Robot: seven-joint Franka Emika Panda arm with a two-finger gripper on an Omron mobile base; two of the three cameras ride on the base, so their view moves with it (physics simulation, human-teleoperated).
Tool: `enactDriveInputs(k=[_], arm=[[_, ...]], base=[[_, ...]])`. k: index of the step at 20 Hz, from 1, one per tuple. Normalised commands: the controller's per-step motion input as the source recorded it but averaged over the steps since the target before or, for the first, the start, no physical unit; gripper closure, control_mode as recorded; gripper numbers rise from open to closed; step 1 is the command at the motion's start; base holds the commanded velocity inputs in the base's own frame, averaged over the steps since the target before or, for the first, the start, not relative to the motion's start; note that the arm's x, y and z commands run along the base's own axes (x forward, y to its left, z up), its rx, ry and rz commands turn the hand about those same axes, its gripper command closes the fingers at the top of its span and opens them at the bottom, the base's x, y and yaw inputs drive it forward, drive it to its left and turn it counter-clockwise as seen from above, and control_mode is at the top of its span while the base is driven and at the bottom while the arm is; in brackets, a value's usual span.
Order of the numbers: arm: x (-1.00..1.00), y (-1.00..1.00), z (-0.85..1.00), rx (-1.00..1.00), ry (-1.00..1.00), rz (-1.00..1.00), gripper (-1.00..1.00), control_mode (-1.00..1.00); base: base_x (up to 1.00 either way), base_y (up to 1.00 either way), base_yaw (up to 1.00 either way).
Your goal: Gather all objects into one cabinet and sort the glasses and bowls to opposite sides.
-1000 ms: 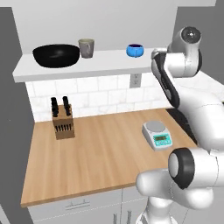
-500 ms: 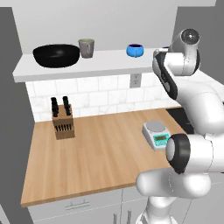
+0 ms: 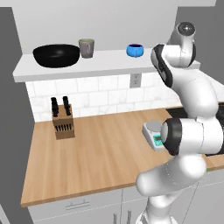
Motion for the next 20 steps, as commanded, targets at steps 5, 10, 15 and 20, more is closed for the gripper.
enactDriveInputs(k=[5, 10, 15, 20], arm=[[0.37, -0.11, 0.11, 0.0, 0.09, -0.02, 1.0, -1.0], [0.3, -0.23, 0.0, 0.0, 0.01, 0.0, 1.0, -1.0], [0.26, -0.13, -0.16, 0.0, 0.0, 0.0, 1.0, -1.0], [0.19, -0.05, -0.19, 0.0, 0.0, 0.0, 1.0, -1.0]], base=[[0.0, 0.0, 0.0], [0.0, 0.0, 0.0], [0.0, 0.0, 0.0], [0.0, 0.0, 0.0]])
